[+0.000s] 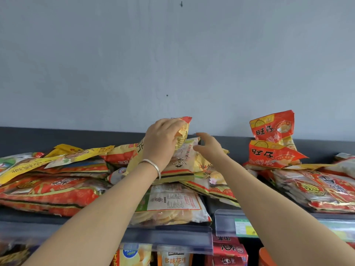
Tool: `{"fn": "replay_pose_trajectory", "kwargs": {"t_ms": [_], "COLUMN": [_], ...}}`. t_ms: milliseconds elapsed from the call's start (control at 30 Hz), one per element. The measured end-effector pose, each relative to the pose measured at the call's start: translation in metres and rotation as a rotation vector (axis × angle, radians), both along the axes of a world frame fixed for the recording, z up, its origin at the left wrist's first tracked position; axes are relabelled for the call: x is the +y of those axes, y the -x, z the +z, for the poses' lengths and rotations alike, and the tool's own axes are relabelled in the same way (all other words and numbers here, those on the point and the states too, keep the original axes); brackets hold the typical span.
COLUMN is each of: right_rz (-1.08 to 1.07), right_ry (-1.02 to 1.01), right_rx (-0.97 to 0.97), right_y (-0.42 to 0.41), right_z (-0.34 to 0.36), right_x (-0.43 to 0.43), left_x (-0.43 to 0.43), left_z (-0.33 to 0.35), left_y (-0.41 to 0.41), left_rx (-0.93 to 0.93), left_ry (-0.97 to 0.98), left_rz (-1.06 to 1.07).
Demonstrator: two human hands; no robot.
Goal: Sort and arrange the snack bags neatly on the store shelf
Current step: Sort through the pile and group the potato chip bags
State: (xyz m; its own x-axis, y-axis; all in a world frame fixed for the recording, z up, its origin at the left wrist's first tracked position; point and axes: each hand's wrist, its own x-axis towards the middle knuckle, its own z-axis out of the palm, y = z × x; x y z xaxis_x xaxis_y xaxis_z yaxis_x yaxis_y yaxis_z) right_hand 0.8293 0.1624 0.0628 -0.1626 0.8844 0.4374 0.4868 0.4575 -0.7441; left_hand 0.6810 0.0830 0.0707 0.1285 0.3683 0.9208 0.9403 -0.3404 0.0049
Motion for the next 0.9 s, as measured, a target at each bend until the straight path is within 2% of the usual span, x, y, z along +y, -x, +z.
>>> {"fn": "replay_pose_trajectory", "kwargs": {"t_ms": [100, 233, 333, 433, 567, 667, 733, 833, 900], "right_rz": [0.143, 0.119, 0.172, 0.255, 0.262, 0.25, 0.301, 0.35, 0.211], "right_ry": [-0.07, -0.155, 0.081, 0.277, 0.286, 0.332, 0.34, 0.365, 0.422], "right_rx": [0.037, 0.15, 0.33, 0.493, 0.464, 0.408, 0.411, 0.401, 0.319], "right_y": [-0.018, -0.045, -0.074, -0.106, -0.142, -0.167, -0.178, -0.188, -0.193], "right_z": [0.003, 0.01, 0.011, 0.011, 0.008, 0.0, -0.008, -0.016, -0.023], "right_x": [-0.001, -0.001, -0.002, -0.007, -0.009, -0.01, -0.006, 0.001, 0.003], "left_x": [0.002, 0.005, 0.009, 0.013, 0.023, 0.037, 0.046, 0.053, 0.057], "left_z": [0.009, 0.019, 0.021, 0.019, 0.009, -0.012, -0.03, -0.04, -0.04], "left_y": [-0.029, -0.064, -0.086, -0.116, -0.155, -0.174, -0.181, -0.188, -0.189], "left_rx": [0.015, -0.076, -0.201, -0.221, -0.323, -0.345, -0.43, -0.65, -0.67], "left_ry": [-0.044, -0.079, -0.087, -0.085, -0.033, 0.173, 0.287, 0.314, 0.279], "left_rz": [-0.071, -0.214, -0.301, -0.367, -0.467, -0.447, -0.436, -0.449, -0.392]}}
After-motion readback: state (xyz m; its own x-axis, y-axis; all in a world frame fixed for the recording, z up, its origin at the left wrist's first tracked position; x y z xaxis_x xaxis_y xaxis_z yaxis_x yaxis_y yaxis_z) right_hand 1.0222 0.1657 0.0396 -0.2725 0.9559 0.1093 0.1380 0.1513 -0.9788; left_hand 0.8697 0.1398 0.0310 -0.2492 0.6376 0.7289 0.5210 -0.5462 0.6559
